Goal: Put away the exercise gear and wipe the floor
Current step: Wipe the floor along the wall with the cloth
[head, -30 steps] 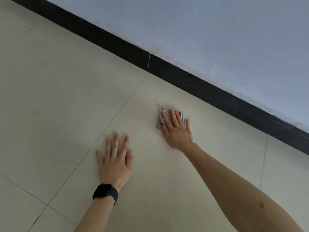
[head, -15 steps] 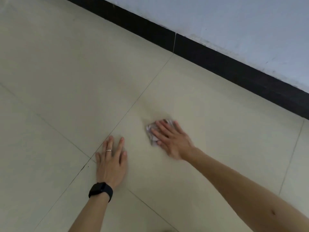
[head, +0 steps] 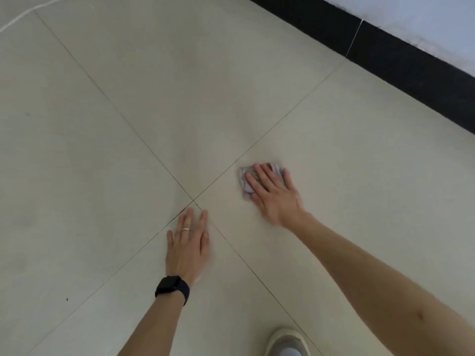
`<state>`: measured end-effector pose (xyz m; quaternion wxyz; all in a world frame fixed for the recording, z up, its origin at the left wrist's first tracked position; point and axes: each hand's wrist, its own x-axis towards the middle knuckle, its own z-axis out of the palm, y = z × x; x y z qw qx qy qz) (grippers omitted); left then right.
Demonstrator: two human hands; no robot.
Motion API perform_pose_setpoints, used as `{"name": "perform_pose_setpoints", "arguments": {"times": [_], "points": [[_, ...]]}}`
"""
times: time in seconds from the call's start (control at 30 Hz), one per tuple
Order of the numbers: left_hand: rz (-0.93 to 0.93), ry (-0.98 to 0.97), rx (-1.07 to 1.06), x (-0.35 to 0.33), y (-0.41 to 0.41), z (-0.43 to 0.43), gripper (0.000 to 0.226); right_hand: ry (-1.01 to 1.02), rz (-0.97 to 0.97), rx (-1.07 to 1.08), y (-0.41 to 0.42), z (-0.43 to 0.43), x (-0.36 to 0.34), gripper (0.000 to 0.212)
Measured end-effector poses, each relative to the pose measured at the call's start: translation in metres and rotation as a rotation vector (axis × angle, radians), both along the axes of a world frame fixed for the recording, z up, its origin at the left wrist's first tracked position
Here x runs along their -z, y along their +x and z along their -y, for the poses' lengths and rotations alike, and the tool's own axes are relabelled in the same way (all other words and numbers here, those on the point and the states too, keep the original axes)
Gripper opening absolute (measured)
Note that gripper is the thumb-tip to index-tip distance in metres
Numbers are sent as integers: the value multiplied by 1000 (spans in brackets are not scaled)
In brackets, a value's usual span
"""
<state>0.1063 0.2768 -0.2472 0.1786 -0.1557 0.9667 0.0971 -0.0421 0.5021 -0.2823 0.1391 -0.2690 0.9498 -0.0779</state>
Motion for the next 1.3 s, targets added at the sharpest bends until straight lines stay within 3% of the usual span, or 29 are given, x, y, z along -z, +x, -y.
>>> {"name": "perform_pose_setpoints", "arguments": {"times": [0.1,0.27,0.43,0.57,0.67,0.87,0.93,1.1,1.2,1.3], "points": [[16,-21,1,-1,3,-3,56,-37,35,155,20,24,-7,60],[-58,39,59,2,-2,-35,53,-149,-25,-158,125,-23,0,51],[-52,101,296,11,16,-111,59,-131,-29,-164,201,-98,-2,49],[16,67,273,13,29,-174,71,-111,-36,-74,256,-153,-4,52],[52,49,541,9,45,-218,62,-103,-69,34,295,-199,-7,54],[156,-8,682,-1,96,-304,71,-22,-4,716,383,-285,-20,51],[213,-30,705,-5,111,-323,82,-34,35,841,408,-305,-22,52],[322,-119,666,-7,119,-340,99,-60,78,839,419,-318,-15,54],[399,-175,644,-22,117,-351,95,-116,33,795,416,-328,-20,52],[493,-193,622,-53,129,-377,79,-99,39,767,398,-348,-39,65]]}}
